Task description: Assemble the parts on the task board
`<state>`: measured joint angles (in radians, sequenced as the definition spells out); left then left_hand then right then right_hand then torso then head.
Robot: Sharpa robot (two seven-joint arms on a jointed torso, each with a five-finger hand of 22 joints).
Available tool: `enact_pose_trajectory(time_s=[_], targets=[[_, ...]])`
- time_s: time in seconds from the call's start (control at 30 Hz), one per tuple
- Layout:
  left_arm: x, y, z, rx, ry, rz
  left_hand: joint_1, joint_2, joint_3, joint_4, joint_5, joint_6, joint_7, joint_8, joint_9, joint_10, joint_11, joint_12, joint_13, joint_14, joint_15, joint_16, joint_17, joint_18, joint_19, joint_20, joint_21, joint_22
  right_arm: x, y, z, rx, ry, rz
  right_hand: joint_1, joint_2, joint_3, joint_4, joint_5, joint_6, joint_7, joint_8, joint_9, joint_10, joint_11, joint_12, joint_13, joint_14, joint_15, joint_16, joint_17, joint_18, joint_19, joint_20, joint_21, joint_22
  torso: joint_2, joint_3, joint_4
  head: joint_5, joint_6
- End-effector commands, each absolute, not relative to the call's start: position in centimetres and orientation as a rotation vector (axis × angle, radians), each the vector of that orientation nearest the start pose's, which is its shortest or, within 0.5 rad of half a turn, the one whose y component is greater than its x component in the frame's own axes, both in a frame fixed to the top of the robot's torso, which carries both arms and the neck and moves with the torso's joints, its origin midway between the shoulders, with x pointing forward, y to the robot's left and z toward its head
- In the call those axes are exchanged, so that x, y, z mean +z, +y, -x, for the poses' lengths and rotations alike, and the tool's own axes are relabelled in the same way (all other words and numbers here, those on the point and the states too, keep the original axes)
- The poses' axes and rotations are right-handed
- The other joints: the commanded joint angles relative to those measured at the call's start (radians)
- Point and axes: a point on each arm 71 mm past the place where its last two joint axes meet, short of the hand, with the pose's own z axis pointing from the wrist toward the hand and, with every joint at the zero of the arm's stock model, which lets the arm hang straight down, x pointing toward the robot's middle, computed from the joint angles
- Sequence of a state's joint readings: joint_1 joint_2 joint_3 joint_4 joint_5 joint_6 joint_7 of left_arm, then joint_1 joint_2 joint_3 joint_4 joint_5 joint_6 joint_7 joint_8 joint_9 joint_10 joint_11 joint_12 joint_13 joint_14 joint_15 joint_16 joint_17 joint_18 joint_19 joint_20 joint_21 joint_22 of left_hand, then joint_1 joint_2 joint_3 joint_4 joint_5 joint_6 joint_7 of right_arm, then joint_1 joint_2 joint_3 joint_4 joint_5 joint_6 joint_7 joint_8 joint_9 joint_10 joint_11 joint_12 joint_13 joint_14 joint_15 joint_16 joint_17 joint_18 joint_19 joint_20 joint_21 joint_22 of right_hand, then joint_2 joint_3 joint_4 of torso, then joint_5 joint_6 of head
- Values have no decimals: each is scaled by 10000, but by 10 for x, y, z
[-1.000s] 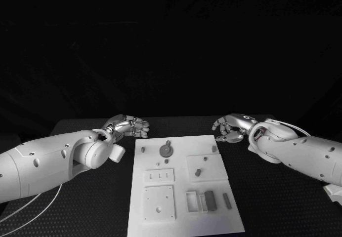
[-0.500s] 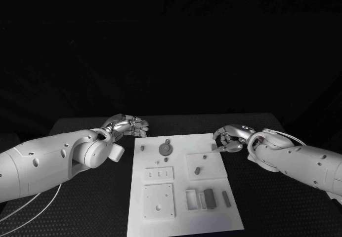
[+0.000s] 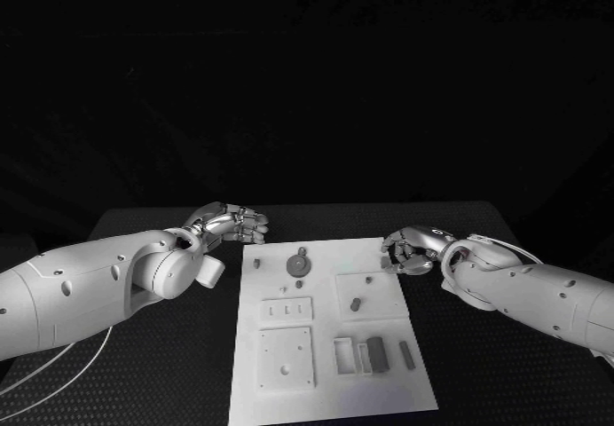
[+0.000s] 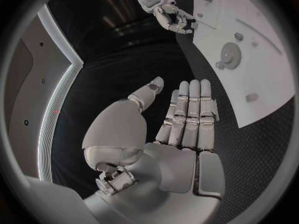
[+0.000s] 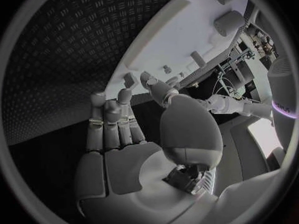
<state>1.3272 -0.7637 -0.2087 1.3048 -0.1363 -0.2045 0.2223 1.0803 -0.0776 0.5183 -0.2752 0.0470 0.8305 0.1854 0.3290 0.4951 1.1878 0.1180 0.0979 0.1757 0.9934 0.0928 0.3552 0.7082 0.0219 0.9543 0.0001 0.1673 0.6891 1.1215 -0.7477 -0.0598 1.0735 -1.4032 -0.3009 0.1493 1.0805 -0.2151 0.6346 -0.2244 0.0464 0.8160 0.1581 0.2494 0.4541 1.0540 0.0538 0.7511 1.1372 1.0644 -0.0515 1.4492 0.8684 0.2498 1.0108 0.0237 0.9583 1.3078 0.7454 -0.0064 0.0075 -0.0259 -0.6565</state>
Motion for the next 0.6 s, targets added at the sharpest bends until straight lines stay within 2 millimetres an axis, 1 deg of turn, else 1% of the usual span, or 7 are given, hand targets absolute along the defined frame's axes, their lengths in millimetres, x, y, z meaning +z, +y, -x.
enact_pose_trajectory(time_s=[0.03,0.2,0.27,0.37,0.43,0.53,0.6], targets=[[-193,230,-527,-13200,16801,9524,-74,40,-64,0,32,-33,13,-61,-16,-43,51,-67,13,-44,58,-38,18,41,-75,-20,-44,16,-256,-285,-531,5347,17414,1022,-67,15,4,83,39,71,150,-24,-9,-58,63,48,-15,-35,50,-16,-2,120,-7,42,-38,155,-15,-13,10,4,-20],[-193,230,-528,-13187,16807,9530,-78,43,-66,3,32,-36,15,-63,-16,-44,52,-71,14,-44,59,-42,21,42,-76,-19,-45,18,-258,-286,-533,5201,17439,863,-47,156,4,142,39,185,106,55,18,-25,22,98,-23,-12,16,17,4,120,14,27,-13,167,-15,-16,10,25,-29],[-193,230,-528,-13188,16806,9529,-80,44,-67,4,32,-37,15,-64,-16,-45,52,-73,15,-45,59,-44,23,42,-77,-19,-46,18,-259,-285,-533,5204,17455,821,-23,194,-4,129,39,221,89,81,26,-11,7,116,-26,-3,1,27,6,120,19,18,-2,172,-14,-18,13,11,-14],[-193,229,-527,-13207,16817,9520,-83,45,-69,6,32,-38,16,-65,-16,-44,52,-75,16,-45,60,-47,25,42,-77,-18,-47,19,-260,-284,-533,5239,17473,840,18,317,-48,77,39,389,34,188,65,32,-45,156,-44,27,-46,55,9,120,37,-4,28,181,-11,-9,-11,25,-15],[-193,229,-527,-13210,16823,9520,-85,46,-70,7,32,-39,16,-66,-16,-44,52,-76,17,-45,60,-48,26,42,-77,-18,-48,20,-261,-282,-533,5263,17468,847,27,408,-87,32,39,611,-31,319,117,63,-102,179,-63,51,-94,72,9,120,49,-17,49,184,-10,-6,-15,31,-23],[-193,229,-527,-13219,16833,9518,-88,48,-71,9,32,-39,17,-66,-15,-44,53,-77,17,-45,60,-50,27,43,-77,-17,-48,20,-262,-281,-533,5259,17495,832,16,511,-127,-11,40,810,-101,433,162,98,-168,198,-89,78,-156,87,7,120,63,-32,67,182,-8,-4,-20,34,-29],[-193,229,-527,-13216,16835,9520,-90,49,-72,10,32,-40,17,-67,-15,-44,53,-78,18,-45,61,-51,29,43,-78,-17,-49,21,-264,-281,-533,5217,17528,799,7,578,-148,-39,39,1009,-171,547,215,123,-229,210,-105,99,-206,99,7,120,80,-42,84,183,-7,-4,-12,26,-46]])
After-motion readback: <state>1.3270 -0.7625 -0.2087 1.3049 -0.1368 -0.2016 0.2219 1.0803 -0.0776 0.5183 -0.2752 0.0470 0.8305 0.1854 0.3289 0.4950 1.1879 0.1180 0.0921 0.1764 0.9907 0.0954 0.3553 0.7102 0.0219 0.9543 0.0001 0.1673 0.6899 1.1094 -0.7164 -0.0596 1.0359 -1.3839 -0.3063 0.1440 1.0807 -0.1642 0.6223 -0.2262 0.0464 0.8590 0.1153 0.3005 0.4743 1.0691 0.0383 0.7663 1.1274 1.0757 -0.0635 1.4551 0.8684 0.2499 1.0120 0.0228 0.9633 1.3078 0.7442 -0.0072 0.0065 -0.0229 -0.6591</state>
